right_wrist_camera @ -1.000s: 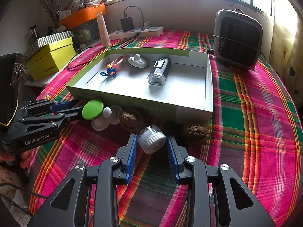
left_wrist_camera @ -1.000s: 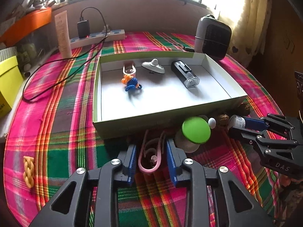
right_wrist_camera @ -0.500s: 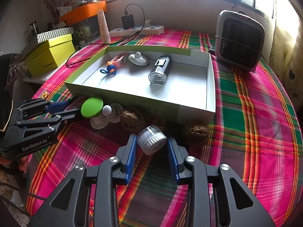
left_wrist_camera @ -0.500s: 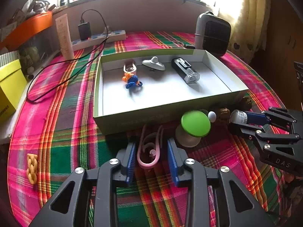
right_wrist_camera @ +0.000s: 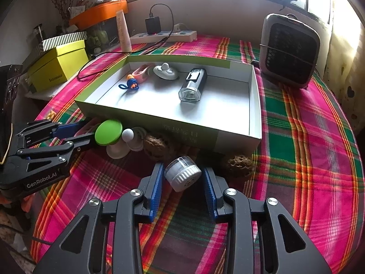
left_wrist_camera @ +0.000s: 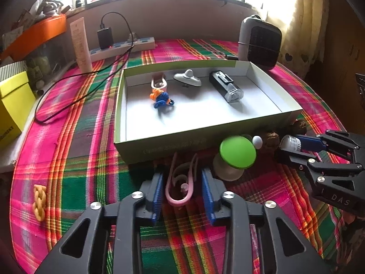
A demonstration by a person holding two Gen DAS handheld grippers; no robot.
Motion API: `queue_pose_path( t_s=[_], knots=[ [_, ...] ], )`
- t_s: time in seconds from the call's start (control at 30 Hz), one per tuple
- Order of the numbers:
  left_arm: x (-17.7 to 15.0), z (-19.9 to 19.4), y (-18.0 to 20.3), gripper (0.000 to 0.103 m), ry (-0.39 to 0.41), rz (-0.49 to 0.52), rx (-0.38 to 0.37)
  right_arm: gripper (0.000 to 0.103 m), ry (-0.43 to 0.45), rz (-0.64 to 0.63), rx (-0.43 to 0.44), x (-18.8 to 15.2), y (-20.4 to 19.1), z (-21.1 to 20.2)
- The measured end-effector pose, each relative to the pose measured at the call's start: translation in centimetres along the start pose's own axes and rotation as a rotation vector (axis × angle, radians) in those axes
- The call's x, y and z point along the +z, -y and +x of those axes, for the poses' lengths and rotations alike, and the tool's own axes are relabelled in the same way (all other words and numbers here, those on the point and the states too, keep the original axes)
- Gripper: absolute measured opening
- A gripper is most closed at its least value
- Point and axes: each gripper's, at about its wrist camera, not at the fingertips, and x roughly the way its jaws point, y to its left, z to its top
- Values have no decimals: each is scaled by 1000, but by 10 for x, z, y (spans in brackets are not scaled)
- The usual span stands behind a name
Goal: Organize objects
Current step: 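Grasp the pink loop hook with the left gripper, then carry the pink loop hook with left gripper while right gripper carries the white cap over the tray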
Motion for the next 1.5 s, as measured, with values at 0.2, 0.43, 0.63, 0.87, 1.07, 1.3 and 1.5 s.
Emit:
queue_pose_path(
  t_s=[0.2, 0.43, 0.63, 0.87, 1.07, 1.3, 1.5],
  knots=[
    [0, -1, -3, 22, 2, -7, 1, 35, 4, 2, 2, 0, -1, 0],
    [-3, -4, -6, 22, 0, -25, -15, 33, 13, 27, 12, -3, 3, -4],
    [-5, -7, -7, 22, 3, -38, -21, 33, 16, 29, 23, -3, 2, -6],
    [-8, -14, -10, 22, 12, -43, -27, 33, 23, 50, 20, -11, 6, -15],
    [-9, -20, -14, 22, 22, -56, -32, 33, 33, 52, 12, -15, 9, -23],
    [-5, -29, -16, 22, 44, -54, -30, 33, 47, 65, 12, -15, 14, -30],
    [-1, -30, -15, 22, 52, -50, -35, 33, 54, 58, 15, -12, 12, -31]
  ],
)
